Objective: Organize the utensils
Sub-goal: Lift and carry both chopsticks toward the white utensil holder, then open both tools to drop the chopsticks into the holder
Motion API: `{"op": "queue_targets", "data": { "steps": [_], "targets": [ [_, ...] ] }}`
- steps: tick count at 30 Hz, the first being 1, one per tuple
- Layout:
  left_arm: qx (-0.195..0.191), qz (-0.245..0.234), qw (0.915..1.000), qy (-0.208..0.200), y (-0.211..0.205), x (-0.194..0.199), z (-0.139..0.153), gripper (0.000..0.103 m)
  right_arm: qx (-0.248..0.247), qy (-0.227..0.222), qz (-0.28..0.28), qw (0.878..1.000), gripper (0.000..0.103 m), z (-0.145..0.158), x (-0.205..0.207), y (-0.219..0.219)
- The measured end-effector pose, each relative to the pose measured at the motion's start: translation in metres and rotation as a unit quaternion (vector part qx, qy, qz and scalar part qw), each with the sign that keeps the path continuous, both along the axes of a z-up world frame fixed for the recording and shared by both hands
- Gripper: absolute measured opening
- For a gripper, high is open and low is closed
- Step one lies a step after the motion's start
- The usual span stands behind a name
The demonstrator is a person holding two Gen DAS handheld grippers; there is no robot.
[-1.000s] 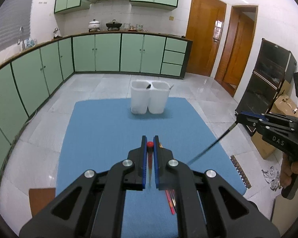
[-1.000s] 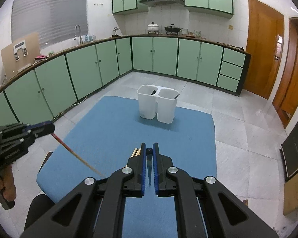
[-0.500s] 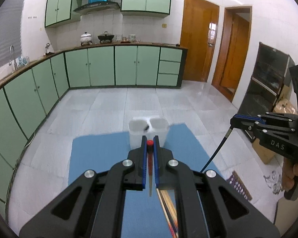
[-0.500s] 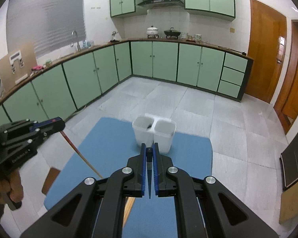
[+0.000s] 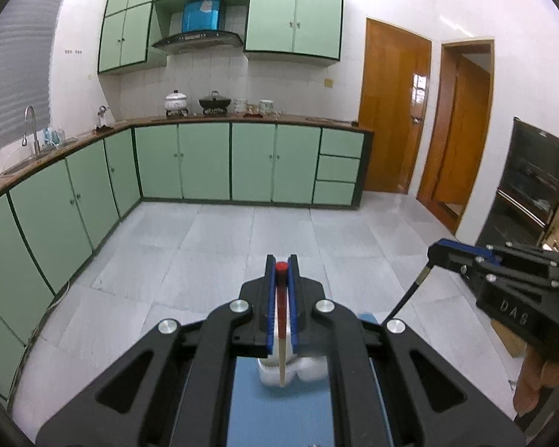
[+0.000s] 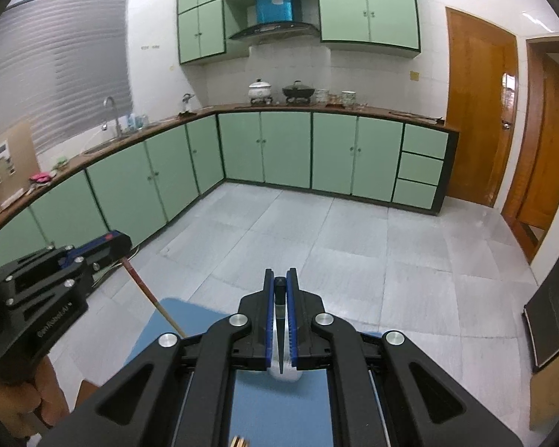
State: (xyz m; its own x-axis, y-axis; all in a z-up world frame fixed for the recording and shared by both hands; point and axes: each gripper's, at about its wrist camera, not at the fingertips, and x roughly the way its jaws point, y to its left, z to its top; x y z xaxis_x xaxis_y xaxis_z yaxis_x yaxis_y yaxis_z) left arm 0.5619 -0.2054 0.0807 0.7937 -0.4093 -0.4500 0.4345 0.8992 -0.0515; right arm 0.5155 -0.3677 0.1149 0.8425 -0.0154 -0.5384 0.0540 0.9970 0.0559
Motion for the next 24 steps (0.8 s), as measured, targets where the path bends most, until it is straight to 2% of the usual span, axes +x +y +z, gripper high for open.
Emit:
{"op": "queue_targets", "data": {
  "steps": [5, 12, 15, 16, 18, 22, 24],
  "targets": [
    [-0.008, 0.015, 0.9998, -0.006, -0.018, 0.048, -0.016, 0.005, 0.007, 0.006, -0.012, 1.0, 0.006, -0.032, 0.042, -0.017],
    [0.009, 0.008, 0.9992, 0.039, -0.03, 0.082, -0.09, 0.005, 0.014, 0.052, -0.015, 0.998, 0.006, -0.102, 0.075, -0.032],
    [0.017, 0.013, 0.9984, 0.052, -0.022, 0.087, -0.11, 0.007, 0.025, 0.069, -0.015, 0.997, 0.008, -0.122, 0.075, -0.036],
    [0.016, 0.013, 0.9983, 0.054, -0.018, 0.086, -0.114, 0.01, 0.028, 0.069, -0.014, 0.997, 0.009, -0.123, 0.072, -0.037],
    [0.022, 0.016, 0.9983, 0.052, -0.011, 0.082, -0.113, 0.032, 0.03, 0.061, -0.019, 0.998, 0.019, -0.122, 0.063, -0.04],
    [0.014, 0.015, 0.9991, 0.037, 0.014, 0.06, -0.096, 0.039, 0.039, 0.039, -0.018, 0.998, 0.021, -0.104, 0.037, -0.045],
    [0.012, 0.019, 0.9994, 0.027, 0.027, 0.045, -0.089, 0.048, 0.043, 0.027, -0.018, 0.999, 0.023, -0.096, 0.023, -0.047]
  ]
}}
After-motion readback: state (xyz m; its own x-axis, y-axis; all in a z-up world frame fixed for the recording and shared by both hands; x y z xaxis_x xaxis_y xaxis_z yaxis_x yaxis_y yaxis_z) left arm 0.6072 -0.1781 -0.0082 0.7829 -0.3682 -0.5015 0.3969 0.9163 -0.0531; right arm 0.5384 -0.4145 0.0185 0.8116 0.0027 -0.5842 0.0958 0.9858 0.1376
